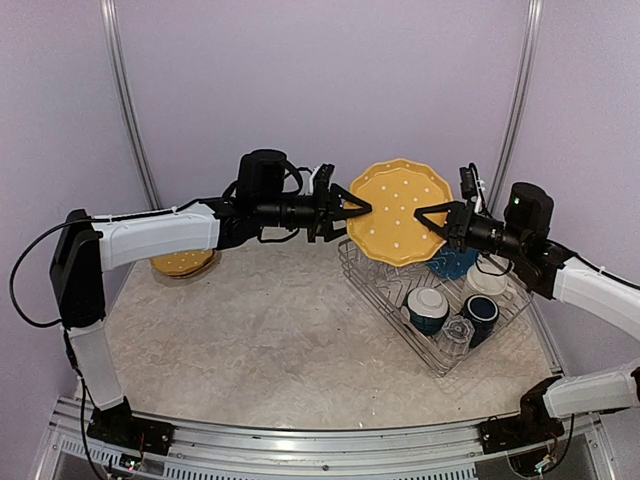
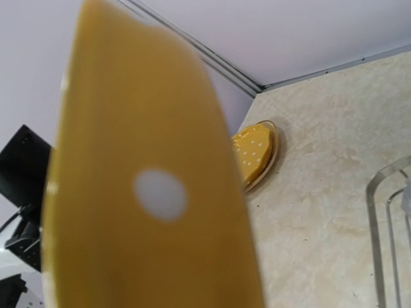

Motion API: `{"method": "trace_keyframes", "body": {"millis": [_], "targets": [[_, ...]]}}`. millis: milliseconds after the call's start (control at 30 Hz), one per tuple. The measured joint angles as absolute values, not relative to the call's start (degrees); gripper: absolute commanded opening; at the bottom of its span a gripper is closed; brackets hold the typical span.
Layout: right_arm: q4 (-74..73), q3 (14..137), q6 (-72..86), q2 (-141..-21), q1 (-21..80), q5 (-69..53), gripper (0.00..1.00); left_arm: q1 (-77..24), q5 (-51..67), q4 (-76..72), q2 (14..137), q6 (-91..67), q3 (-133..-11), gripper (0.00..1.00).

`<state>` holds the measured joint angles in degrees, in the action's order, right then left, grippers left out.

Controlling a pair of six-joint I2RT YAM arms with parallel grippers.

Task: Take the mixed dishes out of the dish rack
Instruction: Pass from the right arm to the left

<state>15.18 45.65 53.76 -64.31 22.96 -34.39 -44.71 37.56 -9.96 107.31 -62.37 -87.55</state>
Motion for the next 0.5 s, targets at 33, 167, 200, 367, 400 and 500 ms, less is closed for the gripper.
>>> {"method": "trace_keyframes", "body": {"millis": [33, 167, 200, 367, 400, 500], "targets": [[15.4, 45.6, 53.9, -64.3, 23.1, -34.4, 0.0, -44.7, 37.2, -9.9, 107.3, -62.3, -87.6, 0.37], [15.8, 45.6, 54.4, -64.3, 23.5, -34.3, 0.0, -44.7, 36.2, -9.6, 107.3, -61.8, -88.1, 0.23], [15.8, 45.6, 54.8, -64.3, 23.5, -34.1, 0.0, -44.7, 36.0, -9.1, 107.3, -61.0, -88.4, 0.18], [14.5, 45.4, 59.0, -64.3, 23.4, -32.5, 0.12, -45.0, 34.4, -7.0, 107.7, -54.8, -89.0, 0.0], [14.8, 45.2, 59.2, -64.3, 23.5, -32.3, 0.21, -45.0, 34.5, -6.8, 107.8, -54.8, -89.1, 0.0], [15.3, 45.2, 58.0, -64.2, 23.6, -32.3, 0.62, -44.9, 34.3, -5.8, 107.7, -55.4, -89.4, 0.0]]}}
